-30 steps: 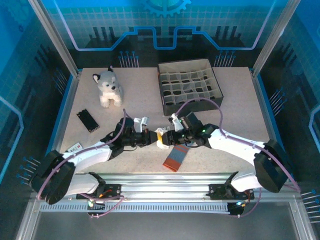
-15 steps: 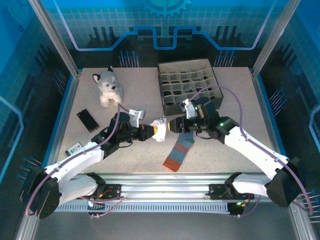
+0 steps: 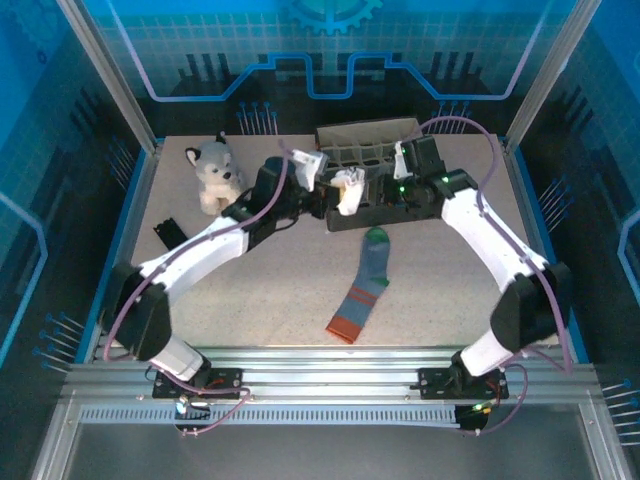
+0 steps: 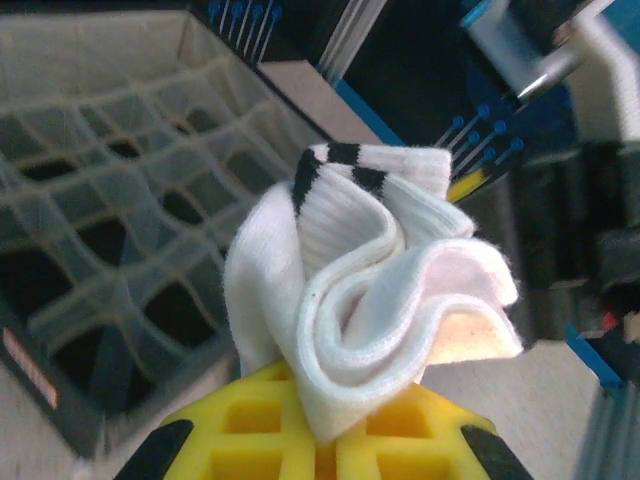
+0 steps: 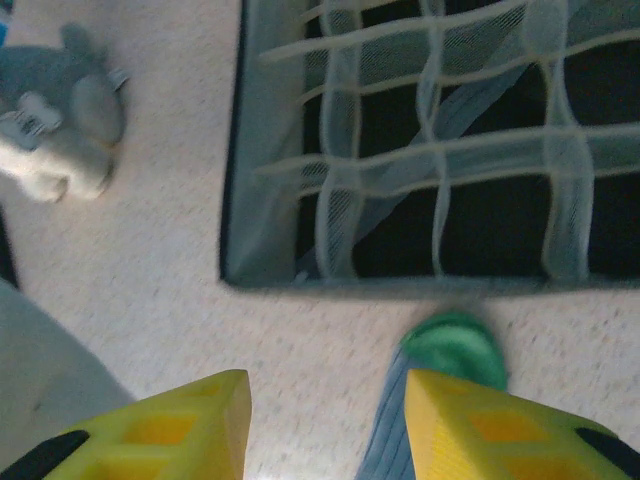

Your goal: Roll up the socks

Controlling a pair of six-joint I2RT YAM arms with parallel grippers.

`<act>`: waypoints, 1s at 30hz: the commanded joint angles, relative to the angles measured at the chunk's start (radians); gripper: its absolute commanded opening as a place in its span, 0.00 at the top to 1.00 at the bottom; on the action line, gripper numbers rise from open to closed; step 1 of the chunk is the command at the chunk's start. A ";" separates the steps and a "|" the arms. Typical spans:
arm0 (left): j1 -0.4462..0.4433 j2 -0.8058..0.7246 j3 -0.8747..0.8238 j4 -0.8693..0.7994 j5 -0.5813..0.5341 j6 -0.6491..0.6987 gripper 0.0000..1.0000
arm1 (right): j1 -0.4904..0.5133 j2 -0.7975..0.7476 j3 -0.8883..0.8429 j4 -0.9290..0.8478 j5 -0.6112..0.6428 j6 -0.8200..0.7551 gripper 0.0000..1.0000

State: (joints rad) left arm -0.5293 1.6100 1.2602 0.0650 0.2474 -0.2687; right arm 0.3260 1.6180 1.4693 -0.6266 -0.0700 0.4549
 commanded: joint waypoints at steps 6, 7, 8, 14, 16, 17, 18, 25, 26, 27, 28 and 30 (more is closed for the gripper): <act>0.064 0.386 0.408 0.105 0.070 0.099 1.00 | -0.103 0.263 0.236 -0.001 0.008 -0.041 0.69; 0.071 0.434 0.444 0.119 0.080 0.093 1.00 | -0.106 0.294 0.263 -0.005 0.009 -0.047 0.69; 0.077 0.477 0.478 0.135 0.088 0.090 1.00 | -0.108 0.322 0.290 -0.009 0.010 -0.055 0.69; 0.093 0.620 0.529 0.252 0.098 0.098 1.00 | -0.112 0.444 0.379 -0.019 -0.004 -0.069 0.73; 0.099 0.642 0.518 0.277 0.100 0.102 1.00 | -0.111 0.470 0.398 -0.021 -0.004 -0.073 0.74; 0.101 0.648 0.506 0.296 0.103 0.102 1.00 | -0.111 0.481 0.406 -0.022 -0.003 -0.076 0.74; 0.103 0.651 0.493 0.318 0.109 0.102 1.00 | -0.110 0.489 0.409 -0.022 -0.001 -0.079 0.75; 0.113 0.651 0.399 0.391 0.119 0.113 1.00 | -0.104 0.514 0.392 -0.019 0.016 -0.083 0.76; 0.116 0.650 0.385 0.408 0.122 0.111 1.00 | -0.104 0.518 0.390 -0.020 0.015 -0.083 0.76; 0.121 0.649 0.372 0.423 0.125 0.107 1.00 | -0.104 0.521 0.391 -0.019 0.017 -0.084 0.76; 0.125 0.649 0.364 0.431 0.127 0.103 1.00 | -0.105 0.525 0.390 -0.021 0.019 -0.084 0.76; 0.130 0.649 0.353 0.437 0.136 0.100 1.00 | -0.105 0.532 0.388 -0.022 0.022 -0.086 0.77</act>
State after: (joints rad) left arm -0.4206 2.2723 1.6329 0.4313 0.3447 -0.1814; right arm 0.2214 2.1292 1.8423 -0.6285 -0.0586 0.3840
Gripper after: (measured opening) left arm 0.074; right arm 0.232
